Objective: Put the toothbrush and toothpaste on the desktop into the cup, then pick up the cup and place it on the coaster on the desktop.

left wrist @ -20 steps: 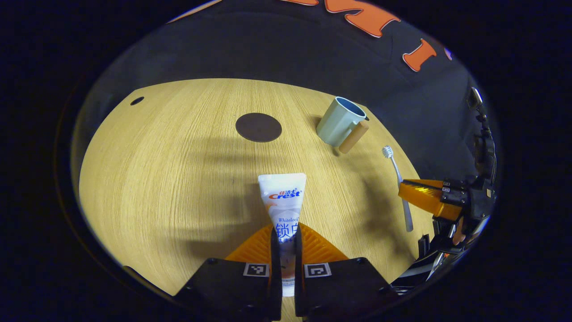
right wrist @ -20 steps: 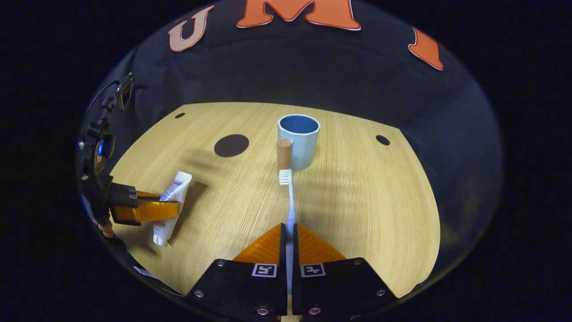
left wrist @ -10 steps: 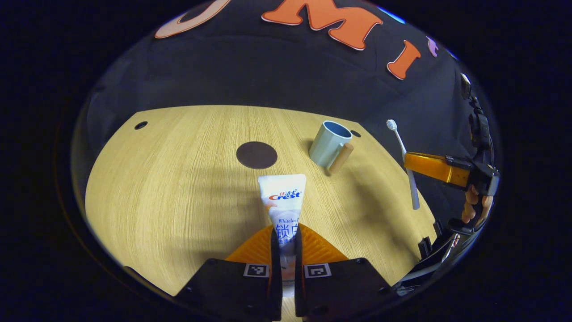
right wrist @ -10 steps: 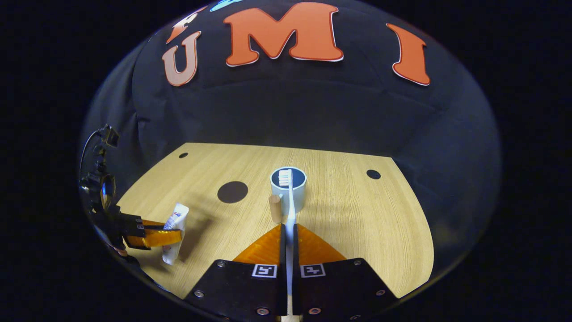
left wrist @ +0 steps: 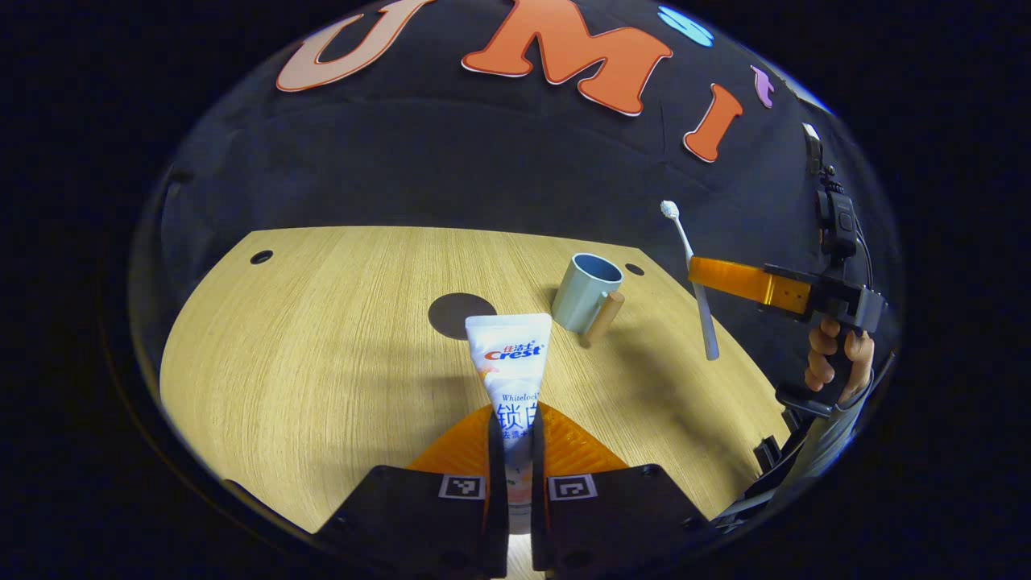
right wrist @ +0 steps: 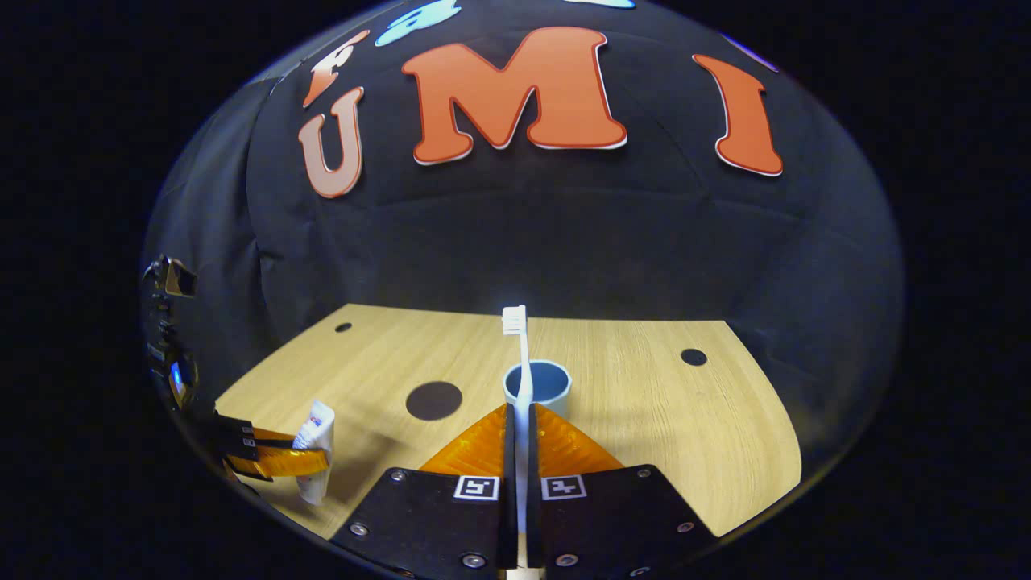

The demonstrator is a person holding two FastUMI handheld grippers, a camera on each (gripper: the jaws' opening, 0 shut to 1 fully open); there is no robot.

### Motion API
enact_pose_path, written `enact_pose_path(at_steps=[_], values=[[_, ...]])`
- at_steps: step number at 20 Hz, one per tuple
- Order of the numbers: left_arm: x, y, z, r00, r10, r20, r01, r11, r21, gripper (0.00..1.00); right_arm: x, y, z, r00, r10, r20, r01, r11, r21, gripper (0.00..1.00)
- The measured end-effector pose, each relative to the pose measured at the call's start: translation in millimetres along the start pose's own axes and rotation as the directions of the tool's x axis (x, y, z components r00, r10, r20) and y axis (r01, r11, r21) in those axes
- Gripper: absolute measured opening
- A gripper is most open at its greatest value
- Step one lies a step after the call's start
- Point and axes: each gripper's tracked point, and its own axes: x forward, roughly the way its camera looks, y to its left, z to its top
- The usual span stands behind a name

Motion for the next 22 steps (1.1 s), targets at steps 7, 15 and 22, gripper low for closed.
enact_pose_path(at_steps=[7, 15, 22], values=[[-3, 2, 6, 0.999, -0.003, 0.048, 0.003, 1.0, -0.005, 0.14, 29, -2, 29, 0.988, 0.039, 0.148, -0.043, 0.999, 0.022, 0.05], [-3, 3, 13, 0.995, 0.013, 0.098, -0.014, 1.0, 0.007, 0.14, 55, -6, 55, 0.952, 0.059, 0.299, -0.077, 0.996, 0.051, 0.05], [-10, -4, 31, 0.981, -0.004, 0.196, -0.004, 0.999, 0.041, 0.14, 80, -12, 63, 0.911, 0.074, 0.406, -0.133, 0.984, 0.121, 0.05]])
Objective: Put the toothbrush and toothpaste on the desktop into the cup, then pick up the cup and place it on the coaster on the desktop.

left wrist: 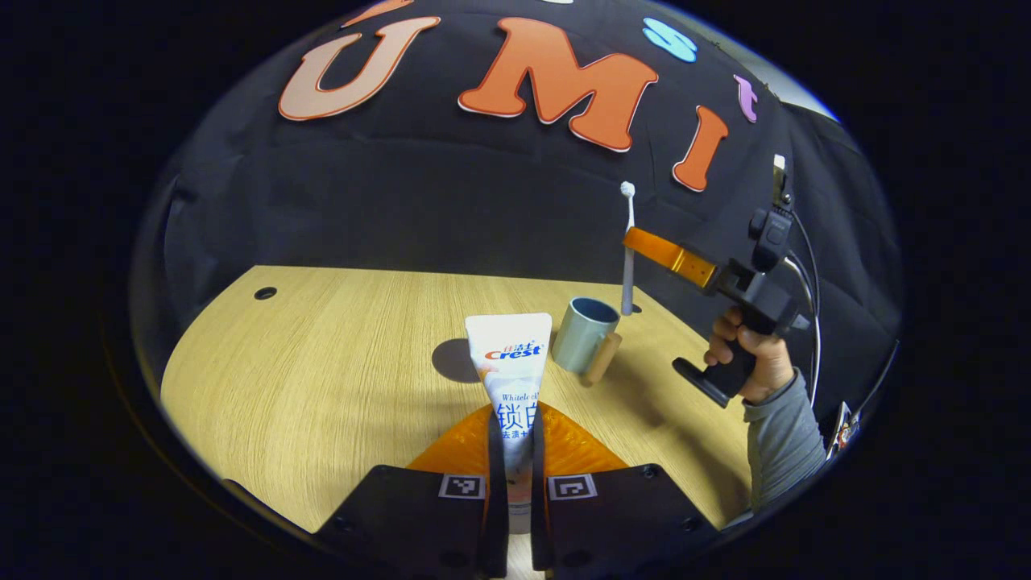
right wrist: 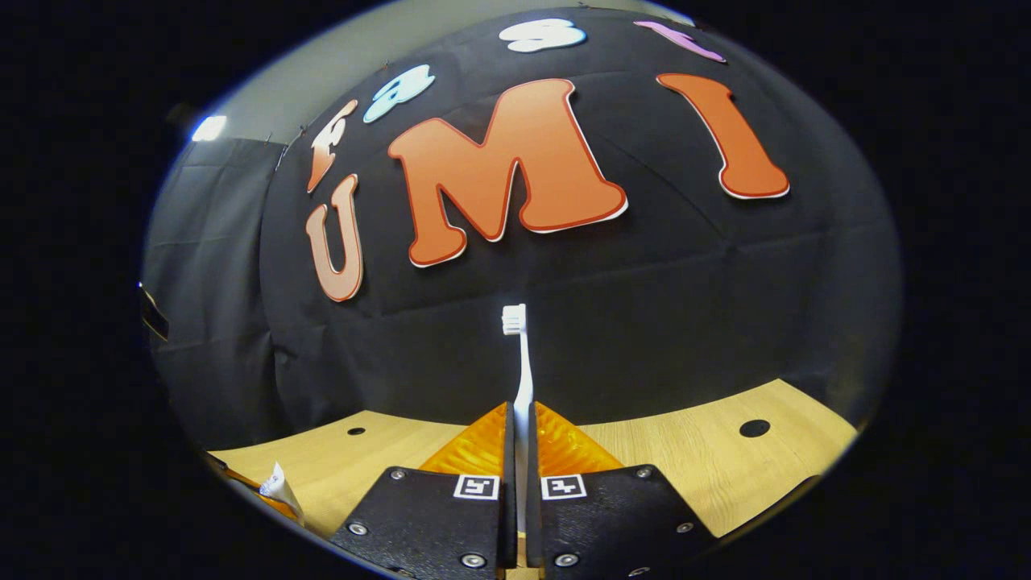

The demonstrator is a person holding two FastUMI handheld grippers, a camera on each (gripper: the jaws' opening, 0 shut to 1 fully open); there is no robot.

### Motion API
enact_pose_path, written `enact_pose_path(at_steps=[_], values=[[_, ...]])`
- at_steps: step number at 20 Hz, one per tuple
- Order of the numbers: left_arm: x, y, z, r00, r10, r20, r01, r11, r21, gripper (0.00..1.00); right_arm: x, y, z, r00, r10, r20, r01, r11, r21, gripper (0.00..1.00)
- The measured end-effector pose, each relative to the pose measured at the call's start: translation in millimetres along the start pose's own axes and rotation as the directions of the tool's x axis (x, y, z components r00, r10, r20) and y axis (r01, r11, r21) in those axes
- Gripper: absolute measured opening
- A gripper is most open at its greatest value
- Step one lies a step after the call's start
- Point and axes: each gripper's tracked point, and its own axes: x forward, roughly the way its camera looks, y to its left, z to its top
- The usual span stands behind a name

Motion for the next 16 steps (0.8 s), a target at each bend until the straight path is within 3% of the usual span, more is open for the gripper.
enact_pose_path(at_steps=[7, 16], values=[[-27, 5, 40, 0.995, -0.03, 0.095, 0.029, 0.999, 0.016, 0.14, 6, -20, -19, 0.999, -0.018, 0.048, 0.017, 1.0, 0.014, 0.05], [-6, -2, 57, 0.987, -0.049, 0.155, 0.046, 0.999, 0.021, 0.14, 19, -43, -33, 0.994, -0.048, 0.098, 0.041, 0.997, 0.07, 0.05]])
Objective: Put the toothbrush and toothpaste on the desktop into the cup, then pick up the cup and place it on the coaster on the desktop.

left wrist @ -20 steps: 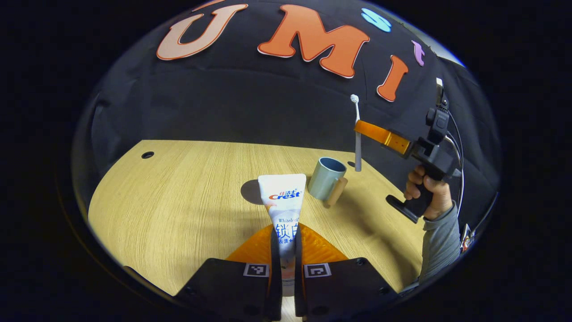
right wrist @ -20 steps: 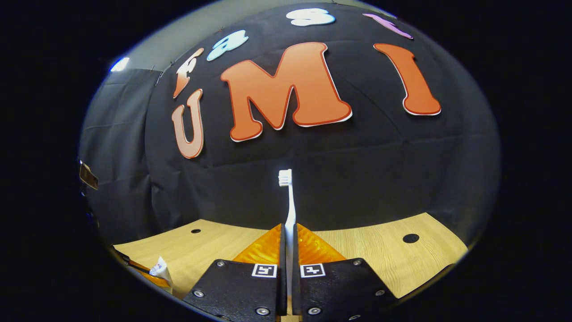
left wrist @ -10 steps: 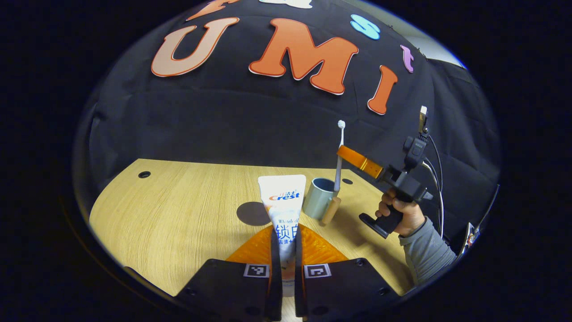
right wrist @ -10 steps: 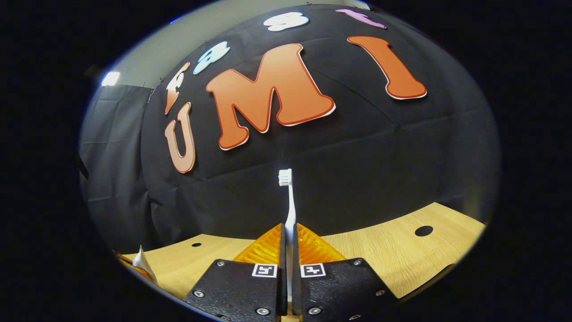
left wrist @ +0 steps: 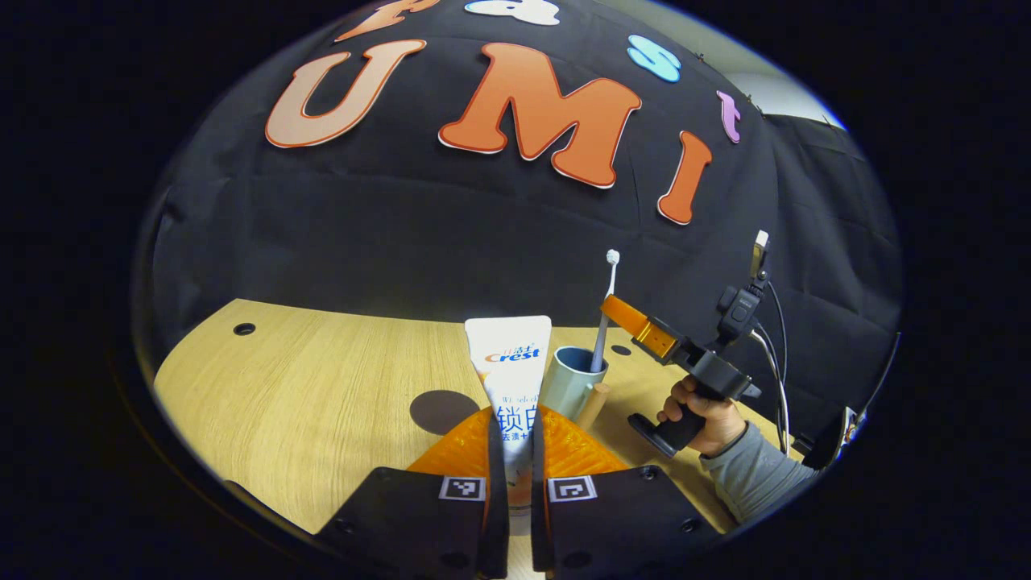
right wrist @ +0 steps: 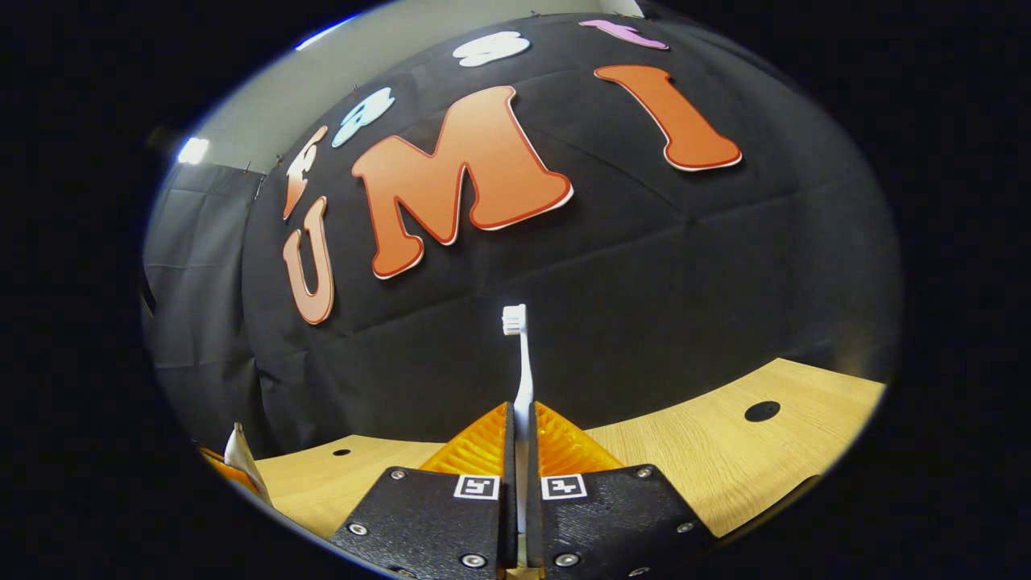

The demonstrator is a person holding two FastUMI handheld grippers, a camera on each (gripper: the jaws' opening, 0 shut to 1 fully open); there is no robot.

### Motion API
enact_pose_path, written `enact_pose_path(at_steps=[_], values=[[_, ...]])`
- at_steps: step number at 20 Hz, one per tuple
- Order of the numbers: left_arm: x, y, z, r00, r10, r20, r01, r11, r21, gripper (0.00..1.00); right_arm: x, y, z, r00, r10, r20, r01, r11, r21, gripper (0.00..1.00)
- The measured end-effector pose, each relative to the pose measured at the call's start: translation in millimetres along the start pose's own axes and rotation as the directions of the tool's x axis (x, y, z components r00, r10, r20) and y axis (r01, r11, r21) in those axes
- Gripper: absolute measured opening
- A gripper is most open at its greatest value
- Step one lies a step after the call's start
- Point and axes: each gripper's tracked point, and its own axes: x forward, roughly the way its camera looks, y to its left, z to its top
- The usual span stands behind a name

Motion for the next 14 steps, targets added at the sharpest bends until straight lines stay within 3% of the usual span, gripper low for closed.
enact_pose_path(at_steps=[6, 14], values=[[28, -18, 35, 0.989, -0.017, 0.147, 0.01, 0.999, 0.047, 0.14, -5, -2, -6, 1.0, 0.003, 0.02, -0.003, 1.0, -0.019, 0.05], [51, -41, 81, 0.937, -0.035, 0.348, 0.011, 0.997, 0.071, 0.14, -15, -18, -15, 1.0, -0.014, -0.006, 0.014, 1.0, -0.024, 0.06]])
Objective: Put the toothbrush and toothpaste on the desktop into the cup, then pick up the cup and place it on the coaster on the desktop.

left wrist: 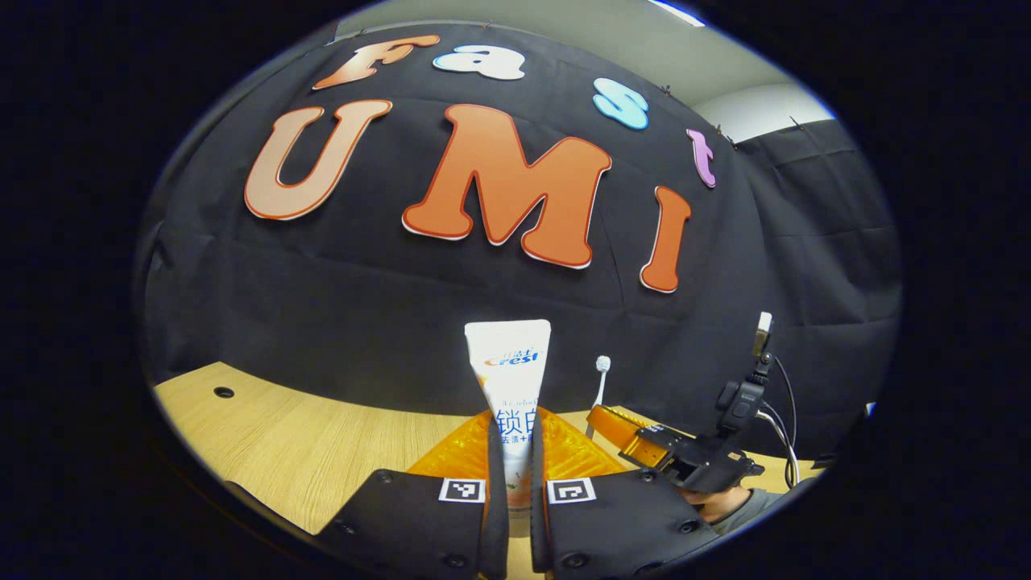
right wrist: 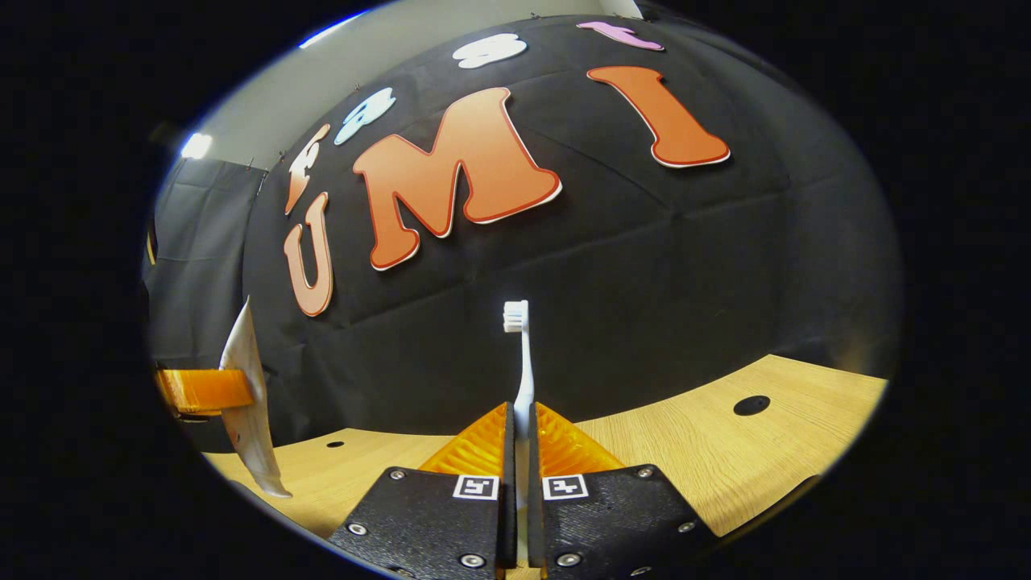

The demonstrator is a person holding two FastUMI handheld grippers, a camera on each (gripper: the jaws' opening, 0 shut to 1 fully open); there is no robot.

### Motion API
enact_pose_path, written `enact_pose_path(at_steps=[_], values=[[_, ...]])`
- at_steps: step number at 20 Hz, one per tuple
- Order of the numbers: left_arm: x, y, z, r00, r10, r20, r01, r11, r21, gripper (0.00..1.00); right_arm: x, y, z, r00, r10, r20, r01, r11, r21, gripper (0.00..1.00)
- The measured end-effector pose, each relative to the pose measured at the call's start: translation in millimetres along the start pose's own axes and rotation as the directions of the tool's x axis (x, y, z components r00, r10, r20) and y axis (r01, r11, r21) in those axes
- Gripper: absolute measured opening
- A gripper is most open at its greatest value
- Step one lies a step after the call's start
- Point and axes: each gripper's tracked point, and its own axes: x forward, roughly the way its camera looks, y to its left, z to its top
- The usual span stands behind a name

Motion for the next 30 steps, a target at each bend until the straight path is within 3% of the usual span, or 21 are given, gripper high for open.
enact_pose_path(at_steps=[1, 2, 3, 4, 5, 15, 24, 25, 26, 30], values=[[4, -3, 3, 1.0, -0.001, 0.019, 0.001, 1.0, 0.001, 0.14, 0, -1, -3, 1.0, -0.002, -0.008, 0.002, 1.0, -0.005, 0.11], [10, -6, 5, 0.999, 0.001, 0.035, -0.001, 1.0, 0.005, 0.14, 0, -2, -7, 1.0, -0.002, -0.018, 0.001, 1.0, -0.009, 0.06], [16, -9, 5, 0.999, 0.001, 0.042, -0.002, 1.0, 0.017, 0.14, -1, -3, -11, 1.0, -0.002, -0.031, 0.002, 1.0, -0.008, 0.13], [21, -10, 2, 0.999, -0.001, 0.05, 0.0, 1.0, 0.03, 0.14, -1, -3, -15, 0.999, 0.01, -0.041, -0.01, 1.0, 0.003, 0.07], [28, -13, 2, 0.998, -0.013, 0.062, 0.011, 0.999, 0.038, 0.14, -3, -1, -18, 0.998, 0.025, -0.049, -0.024, 1.0, 0.015, 0.1], [70, -47, 6, 0.977, -0.076, 0.199, 0.074, 0.997, 0.013, 0.14, -10, -28, 6, 0.999, -0.032, 0.011, 0.032, 0.999, 0.021, 0.59], [103, -73, -35, 0.979, -0.12, 0.162, 0.112, 0.992, 0.058, 0.14, -18, -48, 25, 0.996, -0.069, 0.054, 0.066, 0.996, 0.056, 0.69], [105, -76, -41, 0.981, -0.12, 0.154, 0.111, 0.991, 0.069, 0.14, -17, -53, 25, 0.995, -0.079, 0.055, 0.076, 0.995, 0.063, 0.63], [109, -76, -44, 0.982, -0.113, 0.153, 0.101, 0.992, 0.079, 0.14, -17, -57, 25, 0.995, -0.087, 0.053, 0.083, 0.994, 0.074, 0.74], [117, -75, -62, 0.984, -0.113, 0.137, 0.101, 0.991, 0.092, 0.14, -18, -67, 26, 0.992, -0.108, 0.057, 0.102, 0.989, 0.11, 0.76]])
